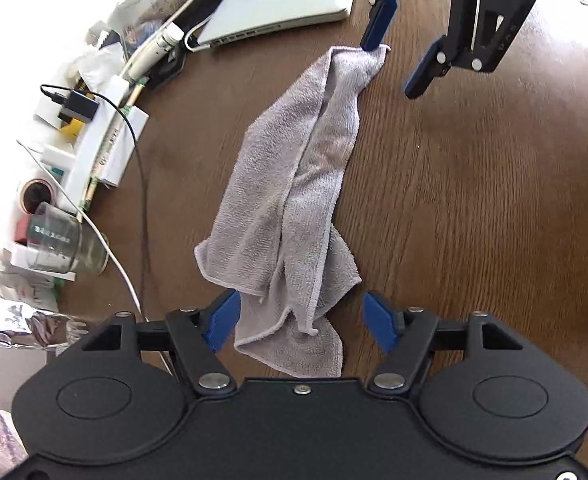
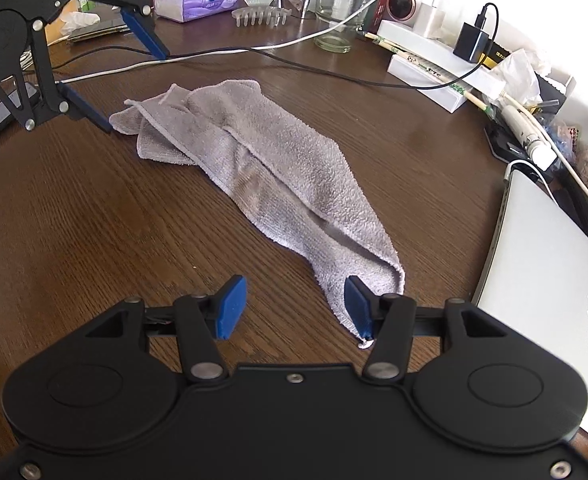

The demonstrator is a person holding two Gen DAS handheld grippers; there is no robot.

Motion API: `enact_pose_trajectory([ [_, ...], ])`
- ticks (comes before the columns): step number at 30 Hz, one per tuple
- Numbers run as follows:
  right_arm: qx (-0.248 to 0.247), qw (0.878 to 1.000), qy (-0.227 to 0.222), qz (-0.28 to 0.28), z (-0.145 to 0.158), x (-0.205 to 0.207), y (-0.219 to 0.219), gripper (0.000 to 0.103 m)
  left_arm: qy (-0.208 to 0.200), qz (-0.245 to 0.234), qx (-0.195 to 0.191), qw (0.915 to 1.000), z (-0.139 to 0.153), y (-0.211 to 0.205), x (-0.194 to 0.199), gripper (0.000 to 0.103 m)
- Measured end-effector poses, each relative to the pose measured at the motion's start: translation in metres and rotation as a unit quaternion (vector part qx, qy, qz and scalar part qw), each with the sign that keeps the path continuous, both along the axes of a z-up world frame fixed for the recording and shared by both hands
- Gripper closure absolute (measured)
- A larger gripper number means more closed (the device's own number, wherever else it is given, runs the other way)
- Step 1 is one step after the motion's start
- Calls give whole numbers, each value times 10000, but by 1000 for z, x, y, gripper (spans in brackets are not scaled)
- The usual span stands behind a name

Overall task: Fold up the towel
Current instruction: 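Grasp the towel's other end with the right gripper while the left gripper holds its end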

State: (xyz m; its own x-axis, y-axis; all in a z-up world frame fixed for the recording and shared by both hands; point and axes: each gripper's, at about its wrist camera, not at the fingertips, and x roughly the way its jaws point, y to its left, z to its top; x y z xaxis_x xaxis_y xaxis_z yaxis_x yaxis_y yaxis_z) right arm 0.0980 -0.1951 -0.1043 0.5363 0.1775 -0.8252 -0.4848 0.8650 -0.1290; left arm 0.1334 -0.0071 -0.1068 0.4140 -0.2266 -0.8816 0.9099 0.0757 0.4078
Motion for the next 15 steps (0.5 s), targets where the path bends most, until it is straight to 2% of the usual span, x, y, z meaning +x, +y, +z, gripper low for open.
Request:
enact_pose_trajectory([
  [4,9,10000,-3,-22,0,-2,0,43,85,-15,113,9999,-7,0,5,36],
  [6,14,10000,-4,-33,0,-3,0,43,160,62,47,9998,-6,0,9,41],
  [7,16,10000,-4,-37,0,-4,0,43,192,102,20,9998,-5,0,11,44],
  [9,18,10000,-3,-44,0,-4,0,43,245,183,-8,9995,-5,1,15,68],
  [10,19,10000,-2,-48,0,-4,-1,43,244,206,46,9995,-6,1,16,74],
  [11,20,10000,-1,-51,0,-4,-1,43,240,199,89,9995,-8,1,17,78],
  [13,22,10000,0,-58,0,-5,-1,43,266,178,100,9994,-9,1,18,80],
  [15,24,10000,2,-66,0,-5,-1,43,296,157,110,9994,-11,1,19,89],
])
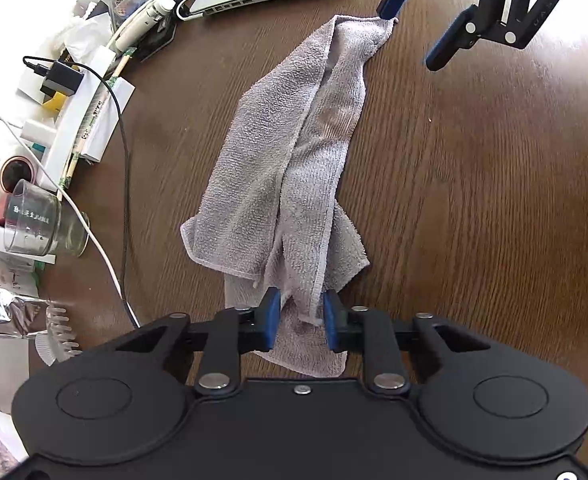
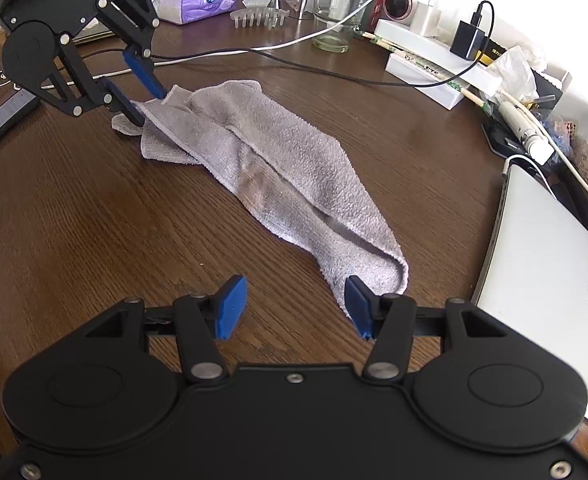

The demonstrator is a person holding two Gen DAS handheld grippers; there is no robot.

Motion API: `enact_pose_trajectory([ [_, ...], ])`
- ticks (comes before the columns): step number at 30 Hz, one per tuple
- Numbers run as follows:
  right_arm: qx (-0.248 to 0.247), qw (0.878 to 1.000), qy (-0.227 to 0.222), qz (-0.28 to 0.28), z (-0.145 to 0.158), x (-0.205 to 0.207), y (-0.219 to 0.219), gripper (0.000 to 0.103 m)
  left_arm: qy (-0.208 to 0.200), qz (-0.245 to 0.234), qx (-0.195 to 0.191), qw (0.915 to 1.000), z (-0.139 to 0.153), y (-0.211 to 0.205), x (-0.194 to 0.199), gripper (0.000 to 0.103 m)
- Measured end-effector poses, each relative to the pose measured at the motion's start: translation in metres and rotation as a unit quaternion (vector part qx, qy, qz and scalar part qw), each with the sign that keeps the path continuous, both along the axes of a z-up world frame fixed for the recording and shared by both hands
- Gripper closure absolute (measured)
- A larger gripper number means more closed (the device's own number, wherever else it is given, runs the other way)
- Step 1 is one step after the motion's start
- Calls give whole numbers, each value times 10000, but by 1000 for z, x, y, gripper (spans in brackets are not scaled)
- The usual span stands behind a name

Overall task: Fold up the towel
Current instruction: 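Grasp the towel's other end with the right gripper while the left gripper holds its end, then lift the towel with both grippers, stretching it between them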

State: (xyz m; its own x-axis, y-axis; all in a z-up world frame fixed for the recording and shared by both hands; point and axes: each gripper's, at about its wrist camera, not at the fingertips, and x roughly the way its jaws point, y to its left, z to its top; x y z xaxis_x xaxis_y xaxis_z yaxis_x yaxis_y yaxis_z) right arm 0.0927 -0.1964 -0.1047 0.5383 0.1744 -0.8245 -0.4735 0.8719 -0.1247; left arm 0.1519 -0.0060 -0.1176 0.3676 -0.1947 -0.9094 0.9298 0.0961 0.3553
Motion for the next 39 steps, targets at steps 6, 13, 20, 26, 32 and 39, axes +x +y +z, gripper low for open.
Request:
enact_pose_trajectory([
  [6,6,10000,4,-21,0,-1,-1,43,36,115,-19,9999,0,-2,-1,101],
  [13,12,10000,3,-35,0,-3,-2,42,-124,289,-272,9991,15,-3,-2,102],
  [20,-32,9993,-379,30,5,-7,-1,30,-159,258,-639,9975,58,-9,-5,102],
  [26,-83,9977,-628,225,8,-8,6,29,-92,52,-861,9962,112,-15,-8,102],
  [32,-112,9960,-830,326,10,-10,21,29,-168,-67,-880,9960,155,-21,-7,102],
  [39,-59,9956,-933,118,12,-11,64,29,-200,-119,-714,9972,174,-27,-11,102],
])
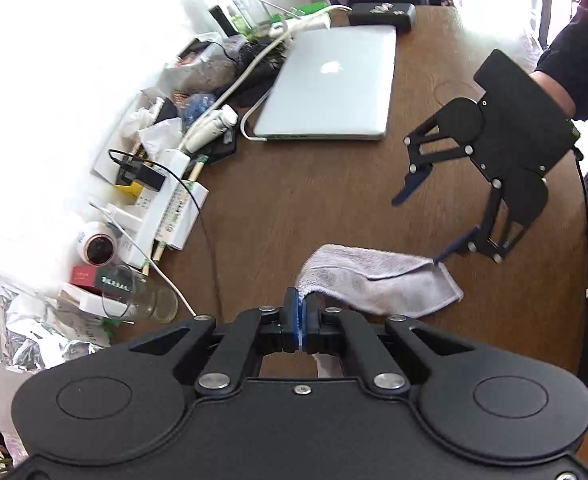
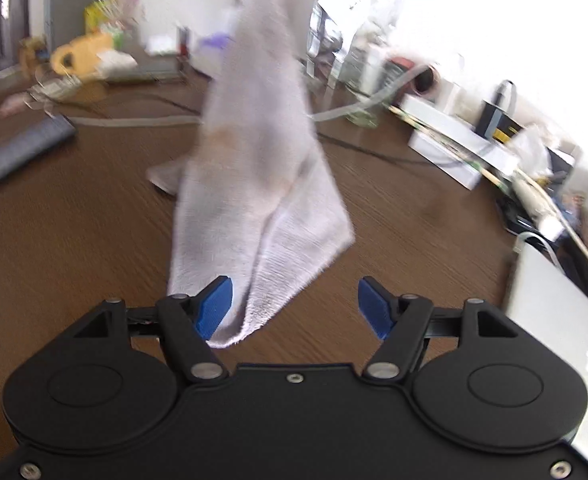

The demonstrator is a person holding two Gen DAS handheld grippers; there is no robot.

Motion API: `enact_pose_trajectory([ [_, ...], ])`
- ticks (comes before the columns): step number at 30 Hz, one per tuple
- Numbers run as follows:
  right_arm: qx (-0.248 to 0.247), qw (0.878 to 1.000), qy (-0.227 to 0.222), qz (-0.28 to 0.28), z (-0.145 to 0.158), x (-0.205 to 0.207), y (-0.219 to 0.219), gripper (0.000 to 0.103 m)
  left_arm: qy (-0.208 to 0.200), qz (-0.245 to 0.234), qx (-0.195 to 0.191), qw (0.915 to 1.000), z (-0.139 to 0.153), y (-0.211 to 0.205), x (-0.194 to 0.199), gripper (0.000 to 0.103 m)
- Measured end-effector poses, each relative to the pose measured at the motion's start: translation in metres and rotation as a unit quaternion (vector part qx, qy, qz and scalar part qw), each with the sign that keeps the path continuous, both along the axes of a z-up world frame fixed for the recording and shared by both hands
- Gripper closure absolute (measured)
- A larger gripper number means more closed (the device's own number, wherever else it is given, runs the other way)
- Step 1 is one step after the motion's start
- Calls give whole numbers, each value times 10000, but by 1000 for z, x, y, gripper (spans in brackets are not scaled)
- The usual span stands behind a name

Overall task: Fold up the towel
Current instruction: 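Lift the towel with both grippers, stretching it between them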

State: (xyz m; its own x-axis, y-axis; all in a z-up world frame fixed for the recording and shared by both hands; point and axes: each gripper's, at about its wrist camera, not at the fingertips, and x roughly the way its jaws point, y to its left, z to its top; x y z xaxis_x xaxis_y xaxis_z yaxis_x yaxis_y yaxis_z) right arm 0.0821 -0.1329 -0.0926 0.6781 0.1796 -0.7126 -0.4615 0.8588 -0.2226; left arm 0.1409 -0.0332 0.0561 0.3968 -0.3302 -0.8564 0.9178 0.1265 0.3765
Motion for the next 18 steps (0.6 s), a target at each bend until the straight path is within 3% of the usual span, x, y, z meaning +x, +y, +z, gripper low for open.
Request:
enact_pose_trajectory([
  [12,126,9992,-177,-345,3,-1,73,29,-39,6,25,10000,26,-2,-8,102],
  [18,-176,9942,-547,-914,9,4,106,30,-122,-9,58,9999,36,0,-9,102],
])
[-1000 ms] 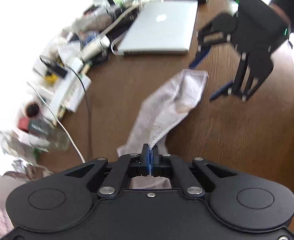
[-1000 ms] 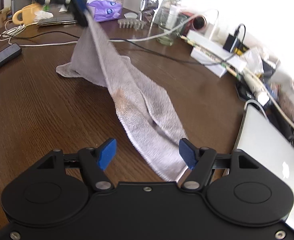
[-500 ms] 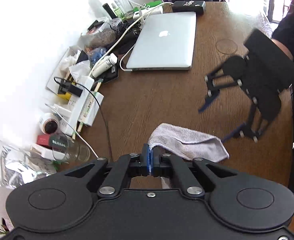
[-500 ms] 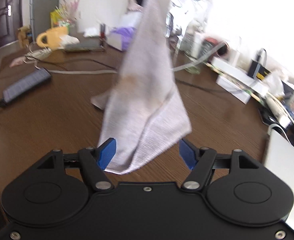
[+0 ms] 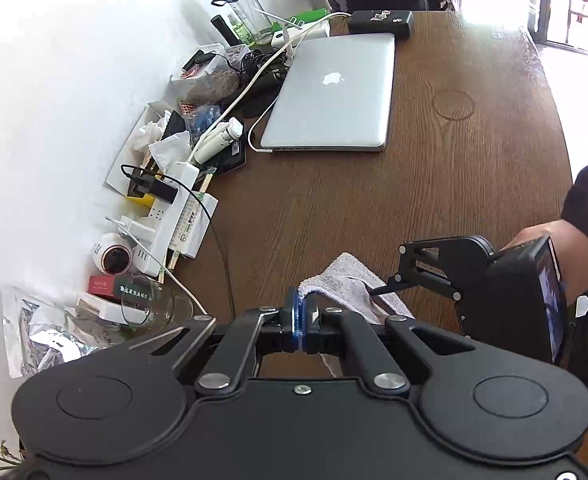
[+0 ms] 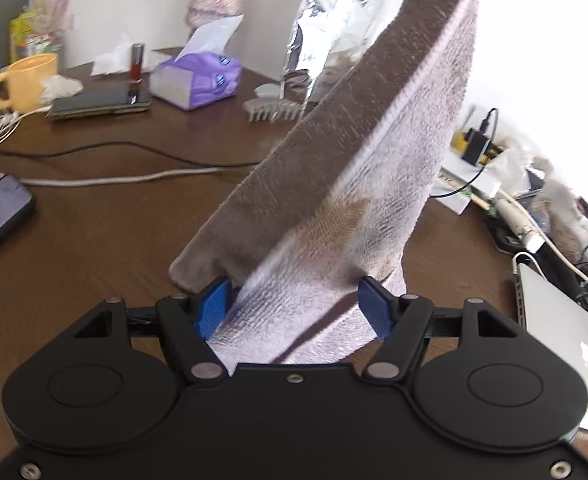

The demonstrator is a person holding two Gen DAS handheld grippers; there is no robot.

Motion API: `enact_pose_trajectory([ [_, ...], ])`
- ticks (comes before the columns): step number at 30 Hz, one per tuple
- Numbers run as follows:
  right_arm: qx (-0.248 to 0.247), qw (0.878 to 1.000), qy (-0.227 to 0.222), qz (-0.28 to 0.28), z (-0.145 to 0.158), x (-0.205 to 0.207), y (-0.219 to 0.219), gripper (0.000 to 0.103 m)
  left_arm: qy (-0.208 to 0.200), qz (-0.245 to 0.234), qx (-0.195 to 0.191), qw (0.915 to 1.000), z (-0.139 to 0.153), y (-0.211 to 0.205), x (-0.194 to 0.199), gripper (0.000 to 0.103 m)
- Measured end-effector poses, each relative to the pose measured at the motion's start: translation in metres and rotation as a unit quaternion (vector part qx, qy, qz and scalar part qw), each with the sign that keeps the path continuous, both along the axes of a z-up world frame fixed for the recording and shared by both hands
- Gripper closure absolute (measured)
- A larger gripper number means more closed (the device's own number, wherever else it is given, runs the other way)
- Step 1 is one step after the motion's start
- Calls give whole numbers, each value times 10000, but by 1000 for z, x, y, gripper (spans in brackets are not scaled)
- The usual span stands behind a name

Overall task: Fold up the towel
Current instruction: 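Lift the towel with both grippers, stretching it between them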

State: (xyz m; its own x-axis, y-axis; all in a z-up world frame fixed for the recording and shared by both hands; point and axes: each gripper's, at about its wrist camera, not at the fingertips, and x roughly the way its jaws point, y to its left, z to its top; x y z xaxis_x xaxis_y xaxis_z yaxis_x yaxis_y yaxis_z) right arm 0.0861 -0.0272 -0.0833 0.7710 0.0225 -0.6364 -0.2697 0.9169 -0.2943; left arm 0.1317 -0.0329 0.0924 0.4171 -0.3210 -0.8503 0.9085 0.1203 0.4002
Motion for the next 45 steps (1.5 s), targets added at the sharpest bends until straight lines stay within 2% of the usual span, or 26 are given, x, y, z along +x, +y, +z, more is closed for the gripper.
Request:
enact_pose_trajectory([
  [1,-26,10000,-55,-10,-1,-2,0,30,-8,-2,1,10000,1,1,0,102],
  [2,-18,10000,-92,-5,-2,-4,-2,39,-18,0,-2,10000,3,2,1,102],
  [3,-10,9999,-111,-13,-3,-6,-6,53,-34,11,-12,10000,4,3,1,102],
  [7,118,9999,-30,-65,-7,-8,-26,64,-92,34,-37,9999,9,9,3,102],
  [8,163,9998,12,-81,-8,-8,-32,69,-108,28,-39,9999,10,9,3,102],
  [9,209,9997,55,-96,-9,-8,-37,79,-122,25,-47,9999,11,10,3,102],
  [10,254,9996,97,-111,-10,-8,-43,83,-126,21,-52,9999,12,10,3,102],
  [14,407,9988,241,-144,-14,-9,-66,84,-150,-1,-68,9999,16,10,2,102],
  [16,325,9991,251,-45,-13,-10,-74,86,-148,-20,-64,9999,16,9,1,102],
  [18,175,9991,313,204,-1,-5,-82,99,-156,-37,-44,9999,16,6,-2,102],
  [19,100,9988,344,329,4,-2,-86,101,-156,-34,-26,9999,16,6,-2,102],
  [25,-351,9922,527,1073,40,14,-109,101,-190,-32,94,9998,14,8,-4,102],
  [31,-798,9777,706,1809,75,30,-132,101,-129,-6,145,9998,9,24,0,102],
  [39,-1385,9463,936,2766,122,52,-162,102,64,-649,554,9963,3,28,-1,102],
  [45,-1809,9163,1072,3408,156,69,-183,102,-110,-619,479,9969,18,27,37,102],
])
